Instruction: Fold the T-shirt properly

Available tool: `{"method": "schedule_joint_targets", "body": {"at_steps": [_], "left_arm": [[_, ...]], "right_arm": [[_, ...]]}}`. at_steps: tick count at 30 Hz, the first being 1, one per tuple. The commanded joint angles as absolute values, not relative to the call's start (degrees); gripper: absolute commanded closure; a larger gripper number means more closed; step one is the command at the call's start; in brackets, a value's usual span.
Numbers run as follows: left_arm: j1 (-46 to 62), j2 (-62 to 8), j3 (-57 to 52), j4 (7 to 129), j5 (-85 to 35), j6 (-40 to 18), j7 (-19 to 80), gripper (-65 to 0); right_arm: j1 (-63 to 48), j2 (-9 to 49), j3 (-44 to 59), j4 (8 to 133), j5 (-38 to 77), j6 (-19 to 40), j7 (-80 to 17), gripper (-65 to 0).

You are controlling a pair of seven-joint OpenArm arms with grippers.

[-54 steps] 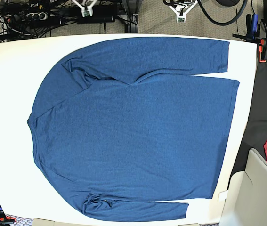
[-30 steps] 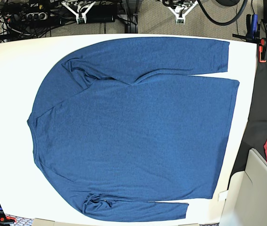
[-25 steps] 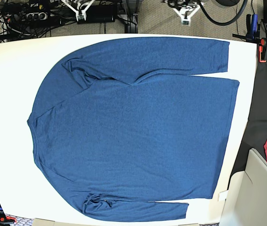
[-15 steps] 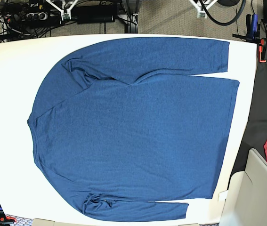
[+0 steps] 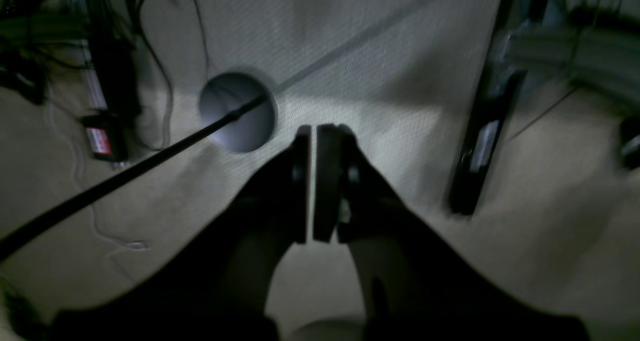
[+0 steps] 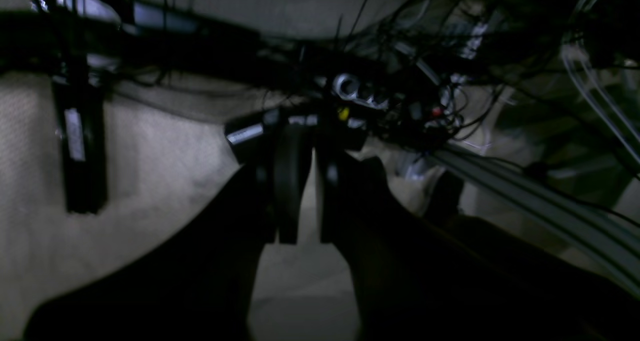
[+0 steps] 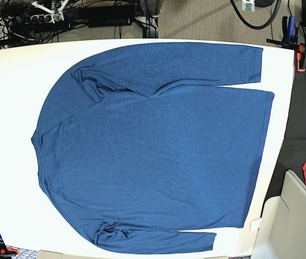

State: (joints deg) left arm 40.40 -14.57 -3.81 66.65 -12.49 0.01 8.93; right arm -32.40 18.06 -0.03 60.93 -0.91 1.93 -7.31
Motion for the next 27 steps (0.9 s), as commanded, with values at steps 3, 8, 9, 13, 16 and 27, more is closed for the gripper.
{"method": "schedule_joint_targets", "body": {"at_steps": [3,8,9,13,16,27], "left_arm": [[46.4,-15.3,-7.2,77.9,-15.4,0.3,11.2,0.0],[53.1,-15.2,-7.4,94.0,-15.9,0.3,12.7,0.0],[54.5,-15.2,-7.3,97.1,-15.9,0.3,12.8,0.0],[57.5,-15.1,-7.1,105.7,-15.9,0.3,12.8,0.0],[58.7,-15.1,-7.1,110.7,-15.9,0.3,12.8,0.0],[58.2,-15.1,-5.2,116.7,-16.0,0.3,12.8,0.0]], "right_arm": [[-37.0,22.1,0.3,68.4,4.4,1.6,-6.6,-4.3],[-42.8,26.5,0.3,77.8,10.5,1.5,-6.6,-4.3],[-44.1,27.1,0.3,79.9,10.9,1.5,-6.6,-4.3],[-49.6,28.3,3.6,88.4,10.9,1.3,-6.6,-4.3],[-53.6,28.1,7.7,94.9,10.8,1.3,-6.6,-4.3],[-62.8,24.0,19.1,113.9,10.8,1.5,-10.7,-4.3]]}}
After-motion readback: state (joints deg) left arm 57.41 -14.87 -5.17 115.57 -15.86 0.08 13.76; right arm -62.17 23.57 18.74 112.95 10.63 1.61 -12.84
